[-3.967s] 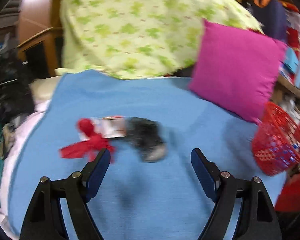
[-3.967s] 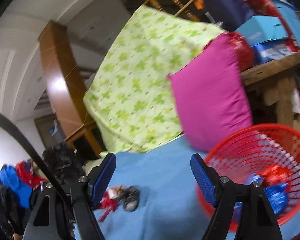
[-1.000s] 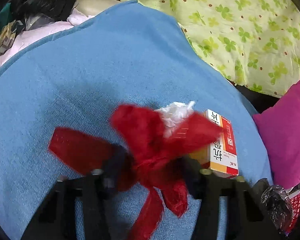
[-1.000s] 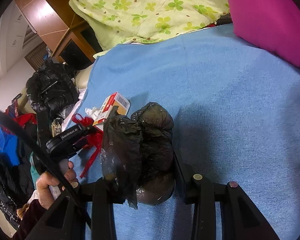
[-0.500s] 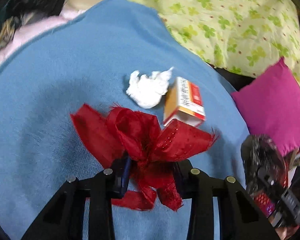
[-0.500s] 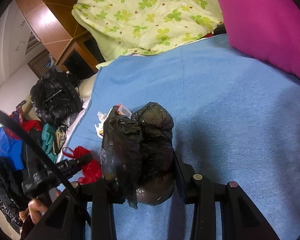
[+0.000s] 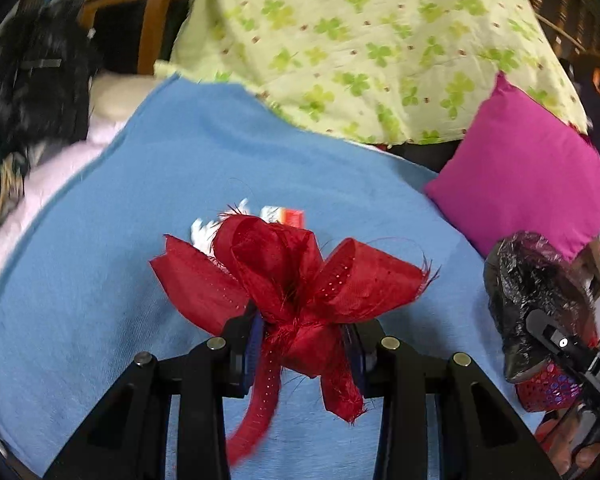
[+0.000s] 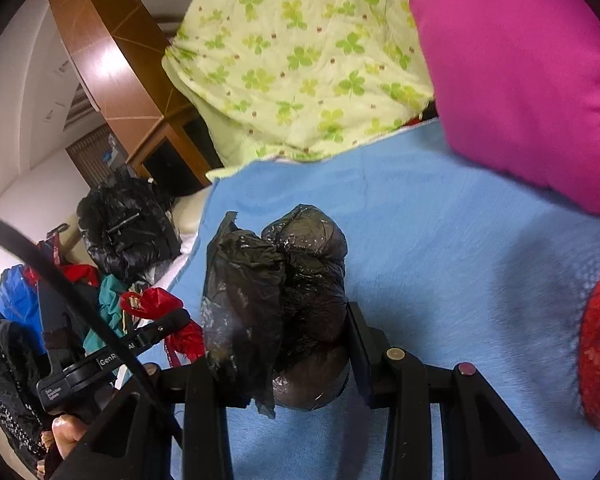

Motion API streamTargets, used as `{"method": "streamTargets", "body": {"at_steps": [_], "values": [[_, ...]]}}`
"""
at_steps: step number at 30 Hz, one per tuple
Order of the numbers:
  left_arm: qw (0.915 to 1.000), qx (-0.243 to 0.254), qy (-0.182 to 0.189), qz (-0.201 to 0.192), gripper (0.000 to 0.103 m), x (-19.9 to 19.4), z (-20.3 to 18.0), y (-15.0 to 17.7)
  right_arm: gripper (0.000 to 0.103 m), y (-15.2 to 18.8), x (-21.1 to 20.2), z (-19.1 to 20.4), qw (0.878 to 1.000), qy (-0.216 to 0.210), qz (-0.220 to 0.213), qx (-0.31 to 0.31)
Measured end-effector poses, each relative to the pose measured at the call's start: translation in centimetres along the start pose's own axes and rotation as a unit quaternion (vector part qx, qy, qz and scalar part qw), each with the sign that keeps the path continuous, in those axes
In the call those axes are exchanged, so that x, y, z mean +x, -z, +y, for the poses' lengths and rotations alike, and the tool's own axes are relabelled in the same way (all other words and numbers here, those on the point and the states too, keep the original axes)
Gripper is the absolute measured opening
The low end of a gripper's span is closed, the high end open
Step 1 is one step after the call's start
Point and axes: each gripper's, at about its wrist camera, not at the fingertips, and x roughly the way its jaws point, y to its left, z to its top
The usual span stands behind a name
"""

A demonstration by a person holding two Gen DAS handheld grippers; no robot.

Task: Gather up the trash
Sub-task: 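Carry the red ribbon and black bag over the red wastebasket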

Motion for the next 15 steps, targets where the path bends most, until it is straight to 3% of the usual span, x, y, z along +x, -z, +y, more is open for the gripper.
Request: {"method": "streamTargets", "body": {"at_steps": [15], "values": [[0.9917, 0.11, -0.035, -0.057, 0.039, -2.1, -8.4, 0.9, 0.04, 1.6, -9.3, -1.4, 0.996, 0.029, -0.082, -0.004]]}}
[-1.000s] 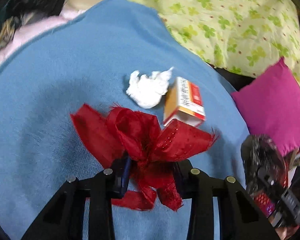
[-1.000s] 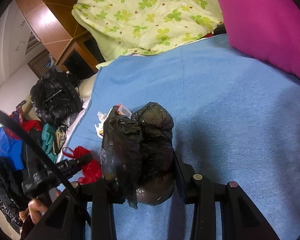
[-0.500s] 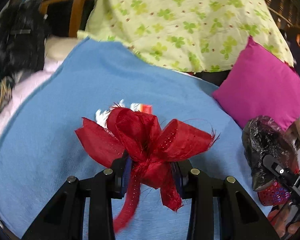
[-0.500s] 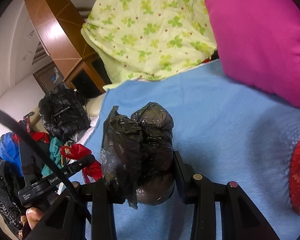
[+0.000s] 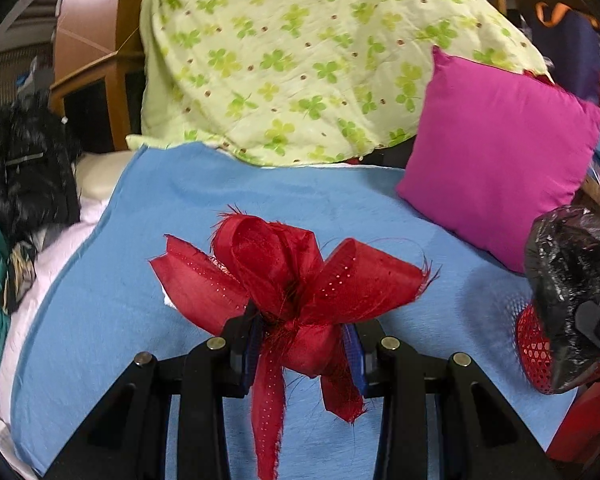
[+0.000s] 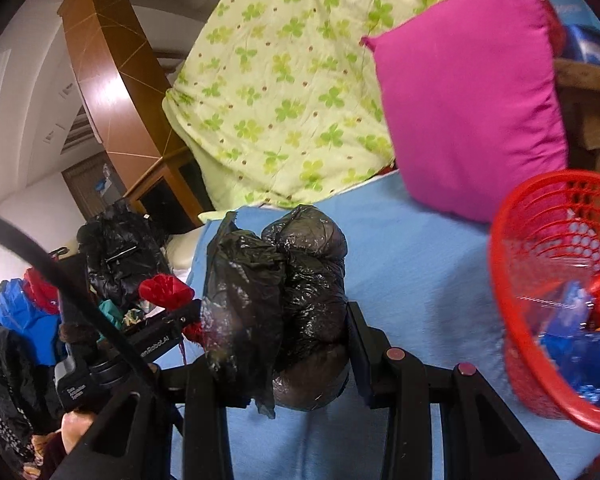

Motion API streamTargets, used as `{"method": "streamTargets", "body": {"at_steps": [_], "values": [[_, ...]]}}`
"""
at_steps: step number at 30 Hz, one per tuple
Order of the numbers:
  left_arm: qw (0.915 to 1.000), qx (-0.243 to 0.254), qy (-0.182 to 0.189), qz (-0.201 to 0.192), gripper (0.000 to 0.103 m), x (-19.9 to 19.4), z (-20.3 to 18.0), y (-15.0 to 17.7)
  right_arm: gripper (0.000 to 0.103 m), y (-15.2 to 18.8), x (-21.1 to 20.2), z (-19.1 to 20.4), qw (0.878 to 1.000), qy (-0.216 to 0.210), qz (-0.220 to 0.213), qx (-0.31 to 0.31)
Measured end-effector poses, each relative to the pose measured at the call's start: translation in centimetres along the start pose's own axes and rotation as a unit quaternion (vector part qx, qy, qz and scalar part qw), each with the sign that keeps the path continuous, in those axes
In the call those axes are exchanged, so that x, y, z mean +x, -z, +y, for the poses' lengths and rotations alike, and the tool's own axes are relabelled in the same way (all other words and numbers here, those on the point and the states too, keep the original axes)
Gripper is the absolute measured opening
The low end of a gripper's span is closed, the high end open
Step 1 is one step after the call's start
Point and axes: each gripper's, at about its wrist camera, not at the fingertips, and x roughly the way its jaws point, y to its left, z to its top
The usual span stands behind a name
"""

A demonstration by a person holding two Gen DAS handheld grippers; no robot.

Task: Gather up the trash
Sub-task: 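Carry the red ribbon and black bag over the red wastebasket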

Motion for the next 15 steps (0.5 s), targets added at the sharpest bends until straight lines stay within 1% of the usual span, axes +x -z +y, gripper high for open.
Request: {"method": "streamTargets", "body": {"at_steps": [7, 15], "values": [[0.9994, 0.029, -0.005, -0.015, 0.039, -0.7, -2.8, -0.1, 0.04, 0.1, -2.6, -1.3, 1.0, -0.001, -0.02, 0.009], [0.9975, 0.064, -0.006, -0.028, 0.039, -0.8, -5.4, 0.3, 0.04, -0.2, -3.0, -2.7, 1.0, 0.005, -0.021, 0.018]]}}
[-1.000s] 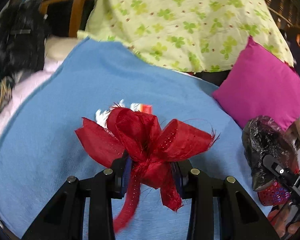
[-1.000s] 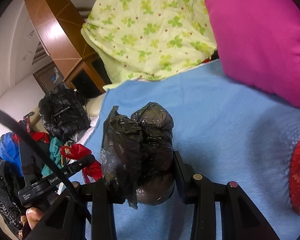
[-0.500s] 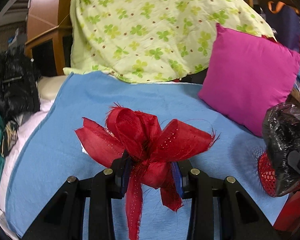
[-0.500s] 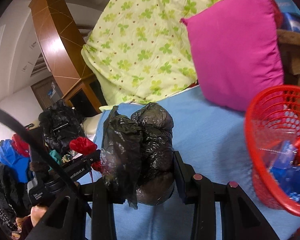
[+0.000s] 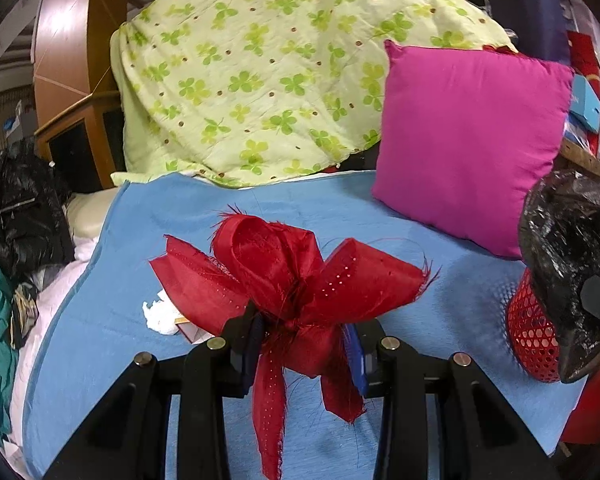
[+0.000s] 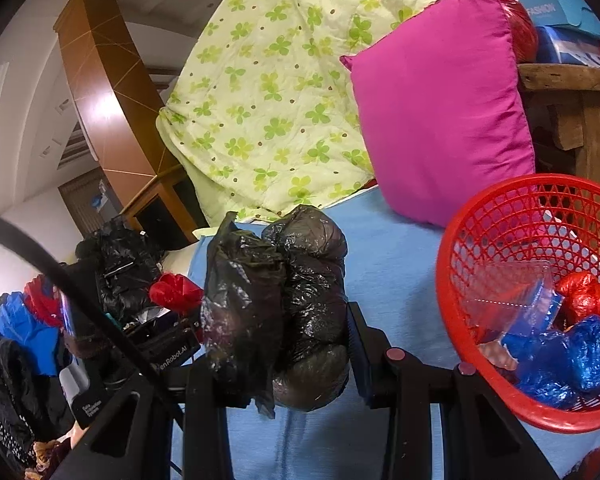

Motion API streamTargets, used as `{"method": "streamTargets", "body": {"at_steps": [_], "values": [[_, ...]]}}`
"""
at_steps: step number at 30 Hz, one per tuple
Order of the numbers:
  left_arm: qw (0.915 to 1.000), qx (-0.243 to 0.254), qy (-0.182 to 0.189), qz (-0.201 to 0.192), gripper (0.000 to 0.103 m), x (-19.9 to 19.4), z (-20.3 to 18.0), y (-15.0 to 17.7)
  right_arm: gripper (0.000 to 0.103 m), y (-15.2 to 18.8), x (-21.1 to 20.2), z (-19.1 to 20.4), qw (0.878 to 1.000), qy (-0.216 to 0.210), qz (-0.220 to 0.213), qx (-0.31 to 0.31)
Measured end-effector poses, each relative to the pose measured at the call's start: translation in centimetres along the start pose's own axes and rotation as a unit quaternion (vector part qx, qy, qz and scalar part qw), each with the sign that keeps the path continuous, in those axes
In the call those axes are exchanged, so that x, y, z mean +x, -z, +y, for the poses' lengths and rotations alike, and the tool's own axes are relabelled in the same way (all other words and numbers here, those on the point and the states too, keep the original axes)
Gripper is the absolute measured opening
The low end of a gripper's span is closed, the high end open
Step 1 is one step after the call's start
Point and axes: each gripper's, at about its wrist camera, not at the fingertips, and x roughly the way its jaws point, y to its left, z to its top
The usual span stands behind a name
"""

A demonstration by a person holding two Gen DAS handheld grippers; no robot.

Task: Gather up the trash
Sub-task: 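Carry the red ribbon and black bag over the red wastebasket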

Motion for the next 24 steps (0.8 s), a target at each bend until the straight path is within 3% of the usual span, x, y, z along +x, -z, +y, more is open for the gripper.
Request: {"method": "streamTargets", "body": {"at_steps": [24], "values": [[0.999, 0.039, 0.01, -0.019, 0.039, -0.4, -3.6, 0.0, 0.04, 0.0, -1.7, -1.3, 1.0, -0.002, -0.021, 0.015]]}}
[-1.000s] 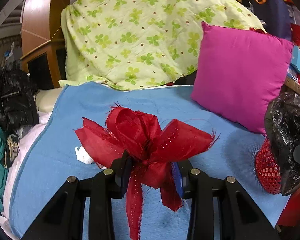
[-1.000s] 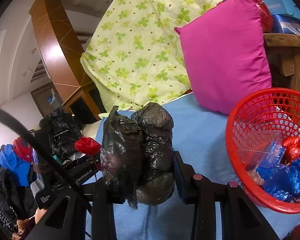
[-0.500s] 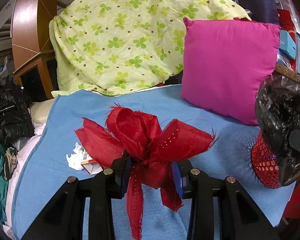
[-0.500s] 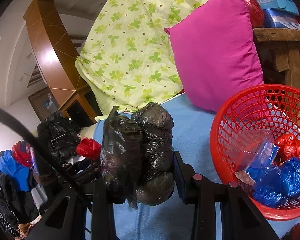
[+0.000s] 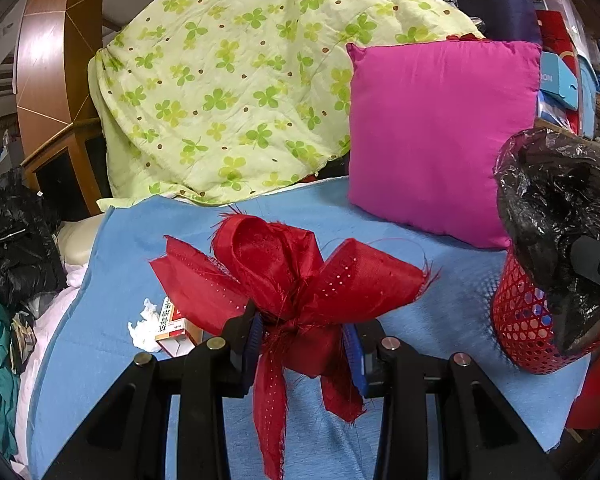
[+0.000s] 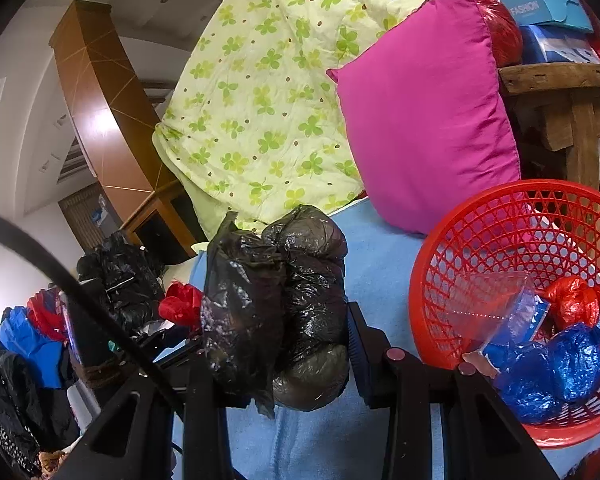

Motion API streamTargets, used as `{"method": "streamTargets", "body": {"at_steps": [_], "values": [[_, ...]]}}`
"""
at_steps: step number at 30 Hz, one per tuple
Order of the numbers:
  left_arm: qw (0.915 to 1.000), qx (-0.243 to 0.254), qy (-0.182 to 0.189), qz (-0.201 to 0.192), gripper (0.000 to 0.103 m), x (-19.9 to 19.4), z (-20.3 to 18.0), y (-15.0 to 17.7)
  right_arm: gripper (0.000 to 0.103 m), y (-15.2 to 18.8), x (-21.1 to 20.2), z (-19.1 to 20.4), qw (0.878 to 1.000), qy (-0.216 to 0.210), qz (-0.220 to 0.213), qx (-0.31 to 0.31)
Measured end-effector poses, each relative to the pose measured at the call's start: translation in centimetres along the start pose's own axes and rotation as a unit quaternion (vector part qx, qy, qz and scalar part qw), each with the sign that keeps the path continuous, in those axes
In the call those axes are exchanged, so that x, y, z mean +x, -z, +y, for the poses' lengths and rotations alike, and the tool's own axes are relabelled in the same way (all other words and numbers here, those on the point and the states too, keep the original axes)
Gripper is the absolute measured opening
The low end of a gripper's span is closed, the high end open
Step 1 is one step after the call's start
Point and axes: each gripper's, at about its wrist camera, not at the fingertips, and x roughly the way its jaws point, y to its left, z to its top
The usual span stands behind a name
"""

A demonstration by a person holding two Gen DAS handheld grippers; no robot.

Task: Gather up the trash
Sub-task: 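Carry the red ribbon and black bag over the red wastebasket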

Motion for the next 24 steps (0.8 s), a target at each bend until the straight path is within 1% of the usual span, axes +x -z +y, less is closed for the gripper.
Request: {"method": "streamTargets", "body": {"at_steps": [24], "values": [[0.9997, 0.013, 0.02, -0.007, 0.039, -0.4, -1.8, 0.0, 0.04, 0.3, -2.4, 0.0, 0.999, 0.008, -0.026, 0.019]]}}
